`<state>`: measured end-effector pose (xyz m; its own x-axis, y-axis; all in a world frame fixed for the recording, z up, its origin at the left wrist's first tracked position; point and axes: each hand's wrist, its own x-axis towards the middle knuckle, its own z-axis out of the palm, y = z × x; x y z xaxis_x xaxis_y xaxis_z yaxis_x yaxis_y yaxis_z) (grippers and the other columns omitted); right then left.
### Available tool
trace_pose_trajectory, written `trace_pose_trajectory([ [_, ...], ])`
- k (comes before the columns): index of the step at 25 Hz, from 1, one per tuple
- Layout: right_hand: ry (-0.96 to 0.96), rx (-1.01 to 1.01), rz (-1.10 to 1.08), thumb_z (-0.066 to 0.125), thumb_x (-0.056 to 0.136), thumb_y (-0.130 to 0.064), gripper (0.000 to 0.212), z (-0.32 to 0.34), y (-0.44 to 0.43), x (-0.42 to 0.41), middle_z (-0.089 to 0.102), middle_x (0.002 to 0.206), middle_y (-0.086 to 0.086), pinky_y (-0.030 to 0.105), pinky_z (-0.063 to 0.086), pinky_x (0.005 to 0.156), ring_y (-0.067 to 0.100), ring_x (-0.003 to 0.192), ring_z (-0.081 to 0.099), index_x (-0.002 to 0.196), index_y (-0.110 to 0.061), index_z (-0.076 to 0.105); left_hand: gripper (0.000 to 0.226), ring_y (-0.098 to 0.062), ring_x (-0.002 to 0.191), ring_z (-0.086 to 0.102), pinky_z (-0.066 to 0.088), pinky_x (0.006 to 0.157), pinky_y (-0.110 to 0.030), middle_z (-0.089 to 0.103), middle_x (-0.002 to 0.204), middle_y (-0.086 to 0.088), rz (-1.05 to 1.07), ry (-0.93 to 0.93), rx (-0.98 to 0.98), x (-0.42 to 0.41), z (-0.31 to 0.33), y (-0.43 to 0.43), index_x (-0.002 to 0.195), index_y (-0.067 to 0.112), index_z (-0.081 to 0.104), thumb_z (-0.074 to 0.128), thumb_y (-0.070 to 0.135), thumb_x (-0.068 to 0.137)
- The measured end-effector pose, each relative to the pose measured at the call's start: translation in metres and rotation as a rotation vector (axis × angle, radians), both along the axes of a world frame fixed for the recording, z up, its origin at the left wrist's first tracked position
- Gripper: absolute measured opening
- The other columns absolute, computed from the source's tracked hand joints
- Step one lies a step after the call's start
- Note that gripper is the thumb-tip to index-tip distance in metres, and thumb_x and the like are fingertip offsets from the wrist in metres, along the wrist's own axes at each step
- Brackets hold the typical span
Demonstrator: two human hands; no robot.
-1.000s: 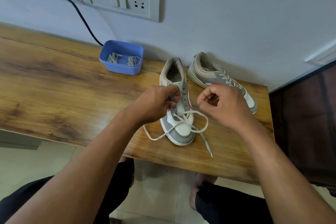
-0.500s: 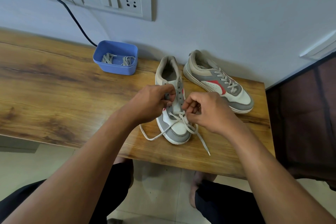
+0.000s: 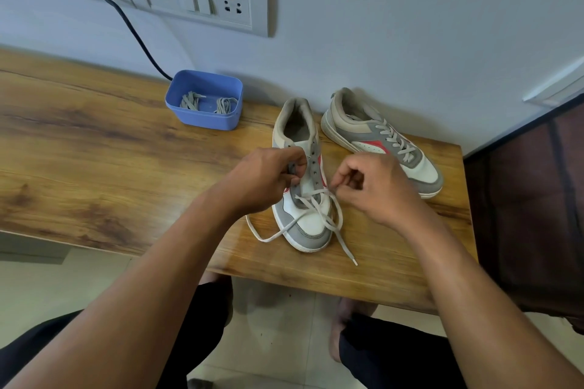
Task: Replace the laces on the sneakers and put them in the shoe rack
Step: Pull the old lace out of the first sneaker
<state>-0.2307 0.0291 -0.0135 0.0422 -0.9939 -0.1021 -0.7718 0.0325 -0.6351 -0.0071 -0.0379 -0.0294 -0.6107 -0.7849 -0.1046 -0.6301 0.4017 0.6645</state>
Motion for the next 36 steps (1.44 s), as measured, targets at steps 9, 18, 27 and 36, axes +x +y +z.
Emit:
trace_pose_trajectory([
  [9,0.036,0.018,0.107,0.086,0.076,-0.012,0.028,0.000,0.005,0.017,0.067,0.081,-0.013,0.034,0.059,0.070,0.004,0.074,0.065,0.093,-0.028,0.070,0.018,-0.006,0.081,0.059,0.047,0.067,-0.025,0.061,0.086,0.011,0.009,-0.023,0.009,-0.001,0.000,0.000,0.103,0.026,0.061,0.064,0.010,0.095],
  [18,-0.208,0.145,0.003,0.082,0.084,-0.009,0.020,0.002,0.002,0.012,0.074,0.088,-0.007,0.017,0.055,0.069,0.002,0.076,0.067,0.097,-0.024,0.076,0.018,-0.008,0.083,0.060,0.050,0.069,-0.026,0.061,0.089,0.010,0.001,-0.026,0.017,-0.001,0.001,0.000,0.103,0.025,0.061,0.063,0.009,0.095],
  [27,-0.203,0.162,-0.012,0.086,0.083,-0.010,0.016,-0.001,0.001,0.006,0.074,0.079,-0.005,0.022,0.059,0.063,0.003,0.068,0.068,0.089,-0.023,0.079,0.018,-0.013,0.084,0.063,0.056,0.075,-0.039,0.065,0.089,0.007,-0.004,-0.004,0.024,0.000,0.000,-0.001,0.102,0.025,0.062,0.063,0.009,0.095],
  [36,-0.151,0.128,-0.008,0.086,0.084,-0.014,0.015,-0.006,0.001,-0.002,0.074,0.080,-0.009,0.018,0.051,0.066,-0.001,0.072,0.064,0.089,-0.027,0.080,0.018,-0.011,0.083,0.062,0.055,0.072,-0.034,0.064,0.088,0.008,-0.003,0.004,0.031,0.000,0.001,-0.001,0.101,0.026,0.061,0.064,0.009,0.095],
])
